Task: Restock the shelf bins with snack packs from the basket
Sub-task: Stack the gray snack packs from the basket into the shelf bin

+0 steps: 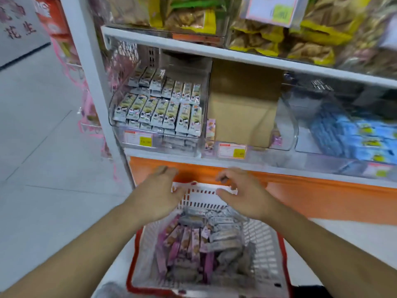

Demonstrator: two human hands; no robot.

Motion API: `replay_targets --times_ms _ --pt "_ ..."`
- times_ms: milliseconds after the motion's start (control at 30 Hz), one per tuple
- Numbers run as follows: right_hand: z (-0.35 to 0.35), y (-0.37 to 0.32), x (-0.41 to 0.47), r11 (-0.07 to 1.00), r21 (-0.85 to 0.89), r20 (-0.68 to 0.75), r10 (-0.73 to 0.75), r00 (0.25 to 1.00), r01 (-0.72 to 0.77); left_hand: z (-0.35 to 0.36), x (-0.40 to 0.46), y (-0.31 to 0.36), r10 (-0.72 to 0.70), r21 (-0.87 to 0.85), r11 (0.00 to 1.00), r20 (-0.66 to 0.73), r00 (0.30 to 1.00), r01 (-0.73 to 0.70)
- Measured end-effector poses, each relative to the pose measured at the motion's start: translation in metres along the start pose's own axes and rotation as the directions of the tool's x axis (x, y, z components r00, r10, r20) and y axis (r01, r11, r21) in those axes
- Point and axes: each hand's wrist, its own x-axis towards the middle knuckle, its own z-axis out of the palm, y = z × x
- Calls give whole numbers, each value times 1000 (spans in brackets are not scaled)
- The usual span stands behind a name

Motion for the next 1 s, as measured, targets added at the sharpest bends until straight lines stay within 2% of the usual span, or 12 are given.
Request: replay_targets --times_ms 100,233,333,433,533,667,867,1000 --pt "41 60 -13 969 -44 99 247 964 -243 47 0 -27 -63 119 991 51 997 57" --pt "90 119 -15 912 -30 151 408 900 -409 90 -3 -65 -239 170 960 80 968 223" --pt "118 154 -12 860 46 162 496 853 -509 117 -5 -77 -282 129 955 123 951 267" --pt "138 171 -4 800 125 110 576 810 -586 139 -4 -82 -302 177 943 95 949 282" --pt "154 181 3 786 127 28 607 794 -605 150 0 -87 -314 275 917 50 948 289" --pt "163 185 5 772 120 -91 635 767 -624 156 2 -90 -337 367 883 59 940 293" --pt "160 183 4 814 108 -104 580 808 -571 156 3 -89 -351 408 864 67 934 295" --pt "144 161 2 868 101 -110 495 862 -486 149 6 -85 -406 349 870 102 908 349"
